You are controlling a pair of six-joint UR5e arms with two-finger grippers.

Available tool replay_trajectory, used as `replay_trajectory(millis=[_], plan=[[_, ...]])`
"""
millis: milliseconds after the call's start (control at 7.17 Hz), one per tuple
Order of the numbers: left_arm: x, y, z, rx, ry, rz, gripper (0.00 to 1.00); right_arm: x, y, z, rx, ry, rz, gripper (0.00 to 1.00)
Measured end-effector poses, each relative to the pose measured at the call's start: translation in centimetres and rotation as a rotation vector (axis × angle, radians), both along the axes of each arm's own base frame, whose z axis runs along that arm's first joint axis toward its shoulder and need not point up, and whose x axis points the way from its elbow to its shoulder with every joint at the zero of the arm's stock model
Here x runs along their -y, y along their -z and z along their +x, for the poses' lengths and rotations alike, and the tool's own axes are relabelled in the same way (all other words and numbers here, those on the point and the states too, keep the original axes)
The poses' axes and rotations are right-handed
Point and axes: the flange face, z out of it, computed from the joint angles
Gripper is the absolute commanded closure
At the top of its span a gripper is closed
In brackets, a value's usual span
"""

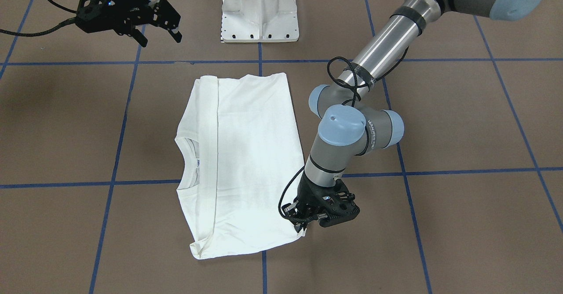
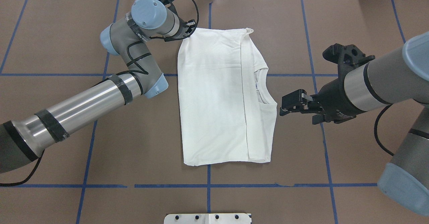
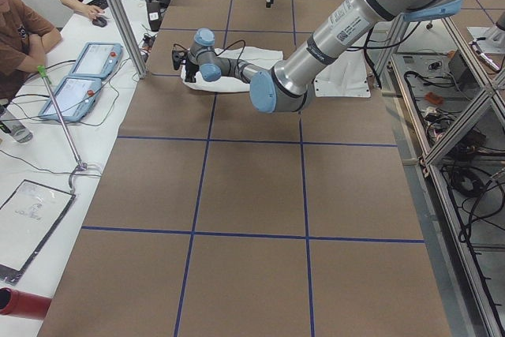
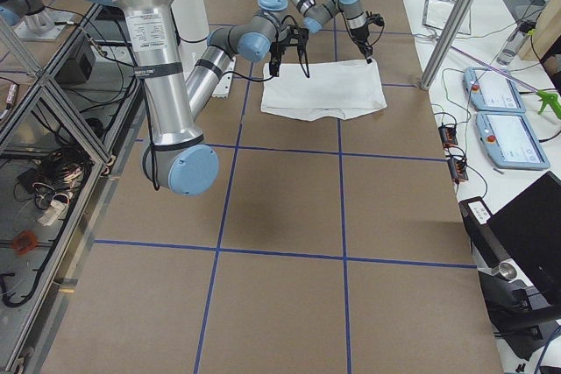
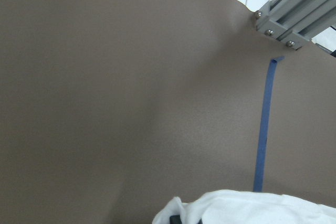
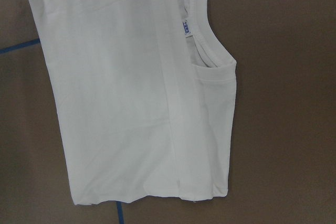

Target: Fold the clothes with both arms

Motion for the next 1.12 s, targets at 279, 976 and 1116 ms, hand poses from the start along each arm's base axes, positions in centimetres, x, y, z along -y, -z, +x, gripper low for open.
replay_trajectory(millis=[279, 976, 1116], plan=[[0.5, 0.1, 0.6, -0.003, 0.008, 0.016, 1.0, 0.1, 0.2, 0.0, 0.003, -0.001, 0.003, 0.0], [1.0, -0.3, 0.3, 0.025, -0.013, 0.102, 0.0, 0.4, 0.2, -0.3, -0.005, -0.009, 0.016, 0.0], [1.5, -0.1, -0.4, 0.031, -0.014, 0.115, 0.0, 0.7, 0.2, -0.7, -0.011, -0.016, 0.023, 0.0]])
